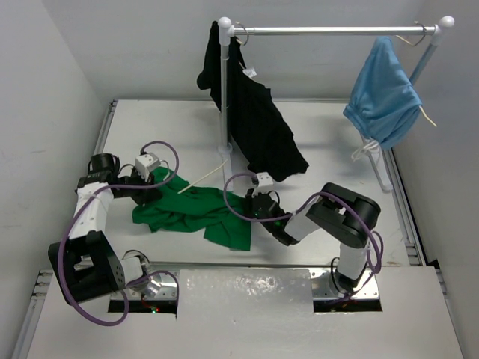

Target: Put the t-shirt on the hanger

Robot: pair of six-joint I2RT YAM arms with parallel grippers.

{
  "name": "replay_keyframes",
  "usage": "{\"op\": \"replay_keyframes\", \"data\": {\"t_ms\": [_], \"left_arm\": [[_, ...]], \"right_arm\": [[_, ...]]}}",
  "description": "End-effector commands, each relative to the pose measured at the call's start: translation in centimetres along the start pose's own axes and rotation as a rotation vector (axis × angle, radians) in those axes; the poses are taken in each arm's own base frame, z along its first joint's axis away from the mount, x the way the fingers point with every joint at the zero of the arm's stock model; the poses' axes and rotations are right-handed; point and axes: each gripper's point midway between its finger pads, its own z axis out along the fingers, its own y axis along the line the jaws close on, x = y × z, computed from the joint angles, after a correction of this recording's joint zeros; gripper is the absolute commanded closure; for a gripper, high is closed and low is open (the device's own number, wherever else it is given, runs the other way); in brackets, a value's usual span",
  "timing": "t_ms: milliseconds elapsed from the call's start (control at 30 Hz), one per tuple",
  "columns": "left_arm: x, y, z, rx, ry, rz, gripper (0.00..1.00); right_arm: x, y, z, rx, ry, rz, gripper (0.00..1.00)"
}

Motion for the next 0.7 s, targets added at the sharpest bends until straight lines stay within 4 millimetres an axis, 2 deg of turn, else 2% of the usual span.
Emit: {"op": "replay_keyframes", "data": {"t_ms": [0,100,133,200,233,267,300,433,467,567,600,667], "left_arm": [[-2.0,-0.7,-0.2,0.050,-0.097,0.077,1.00],[-2.2,-0.9,-0.2,0.061,-0.110,0.079,1.00],[-2.3,-1.0,-0.2,0.063,-0.112,0.082,1.00],[-2.1,-1.2,-0.2,0.074,-0.111,0.094,1.00],[-2.1,-1.4,-0.2,0.084,-0.114,0.098,1.00],[-2.0,-1.7,-0.2,0.095,-0.114,0.112,1.00],[-2.0,-1.8,-0.3,0.102,-0.114,0.116,1.00],[-2.2,-2.1,-0.2,0.117,-0.123,0.119,1.00],[-2.1,-2.0,-0.2,0.116,-0.123,0.117,1.00],[-2.3,-2.0,-0.3,0.117,-0.128,0.117,1.00],[-2.3,-2.0,-0.2,0.118,-0.127,0.116,1.00],[-2.3,-2.0,-0.3,0.116,-0.121,0.130,1.00]], "right_arm": [[-2.9,4.1,0.3,-0.149,-0.102,-0.033,0.99],[-3.9,5.0,0.0,-0.156,-0.146,-0.080,0.79],[-4.6,5.2,-0.3,-0.153,-0.167,-0.087,0.68],[-5.4,5.3,-0.5,-0.127,-0.193,-0.128,0.59],[-5.0,5.0,-0.4,-0.108,-0.168,-0.156,0.50],[-6.1,6.0,-0.2,-0.115,-0.181,-0.160,0.47],[-6.2,6.5,0.1,-0.120,-0.174,-0.183,0.44],[-6.8,8.7,2.0,-0.142,-0.157,-0.178,0.40],[-6.1,8.8,2.8,-0.136,-0.140,-0.169,0.40],[-6.0,9.4,4.5,-0.102,-0.122,-0.158,0.40],[-4.8,9.0,5.2,-0.081,-0.096,-0.162,0.42],[-5.1,9.0,6.2,-0.047,-0.094,-0.176,0.45]]}}
